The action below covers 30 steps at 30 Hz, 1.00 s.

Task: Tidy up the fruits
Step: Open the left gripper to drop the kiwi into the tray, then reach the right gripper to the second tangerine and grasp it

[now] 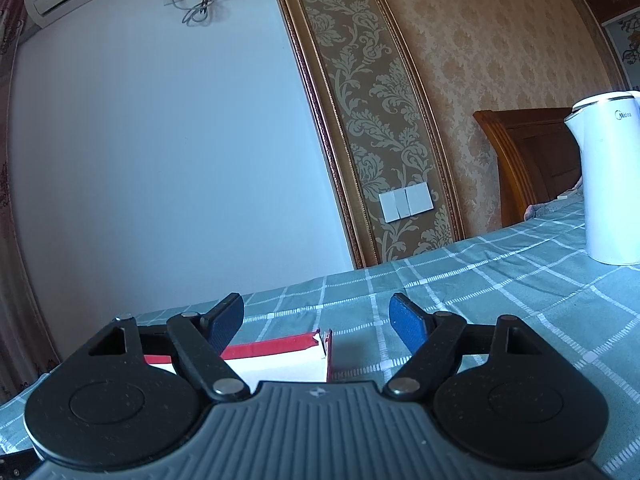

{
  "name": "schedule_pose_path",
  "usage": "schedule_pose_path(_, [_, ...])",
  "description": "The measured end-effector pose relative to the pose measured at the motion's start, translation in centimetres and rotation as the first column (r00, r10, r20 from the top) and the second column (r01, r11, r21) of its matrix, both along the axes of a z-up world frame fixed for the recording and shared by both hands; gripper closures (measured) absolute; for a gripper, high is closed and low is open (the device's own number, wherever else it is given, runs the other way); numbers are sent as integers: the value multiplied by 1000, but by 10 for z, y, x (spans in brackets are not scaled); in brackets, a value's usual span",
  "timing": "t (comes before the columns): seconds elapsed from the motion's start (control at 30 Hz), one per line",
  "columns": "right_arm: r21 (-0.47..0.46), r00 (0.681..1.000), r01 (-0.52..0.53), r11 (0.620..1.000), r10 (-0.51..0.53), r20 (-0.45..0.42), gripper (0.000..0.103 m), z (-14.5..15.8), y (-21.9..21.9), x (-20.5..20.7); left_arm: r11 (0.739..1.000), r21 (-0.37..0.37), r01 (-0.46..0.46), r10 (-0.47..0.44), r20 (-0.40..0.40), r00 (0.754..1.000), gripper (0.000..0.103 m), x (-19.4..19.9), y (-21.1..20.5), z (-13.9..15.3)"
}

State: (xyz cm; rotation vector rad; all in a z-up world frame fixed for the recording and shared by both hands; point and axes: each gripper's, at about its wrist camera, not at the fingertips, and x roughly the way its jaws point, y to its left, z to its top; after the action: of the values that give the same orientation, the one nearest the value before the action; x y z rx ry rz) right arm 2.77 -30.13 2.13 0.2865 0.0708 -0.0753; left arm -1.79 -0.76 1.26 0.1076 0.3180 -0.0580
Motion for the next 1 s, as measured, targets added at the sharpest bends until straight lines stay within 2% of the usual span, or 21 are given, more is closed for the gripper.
schedule_pose_path(0.07, [6, 1000, -11, 1000, 11, -3, 17, 2, -2, -1, 1000, 9, -4, 4, 28, 1000, 0, -2, 3, -8])
schedule_pose_path(0.2, [7, 997, -57, 998, 58, -43, 17, 16, -4, -17, 999, -53, 10, -12, -31, 999, 0, 7, 13, -13])
schedule_pose_path(0.27, [-16, 991, -105, 994, 103, -84, 16, 22, -2, -30, 998, -62, 6, -11, -88, 996, 0, 15, 15, -14])
schedule_pose_path(0.33, [-39, 980, -144, 989, 137, -143, 16, 24, -1, -44, 997, -73, 11, -19, -104, 994, 0, 19, 17, -15])
schedule_pose_path(0.57, [-101, 926, -222, 970, 178, -332, 16, -8, 13, -76, 999, -51, 10, -16, -108, 994, 0, 17, 14, -17])
schedule_pose_path(0.73, [-181, 916, -238, 954, 158, -369, 16, -25, 37, -84, 999, -50, 1, -6, -103, 995, 0, 15, 14, -18])
schedule_pose_path(0.87, [-195, 908, -257, 947, 167, -385, 16, -27, 48, -75, 999, -49, -3, -2, -108, 994, 0, 16, 14, -18])
schedule_pose_path(1.0, [-167, 890, -273, 948, 182, -418, 16, -30, 53, -63, 999, -51, -6, 0, -111, 994, 0, 16, 15, -18])
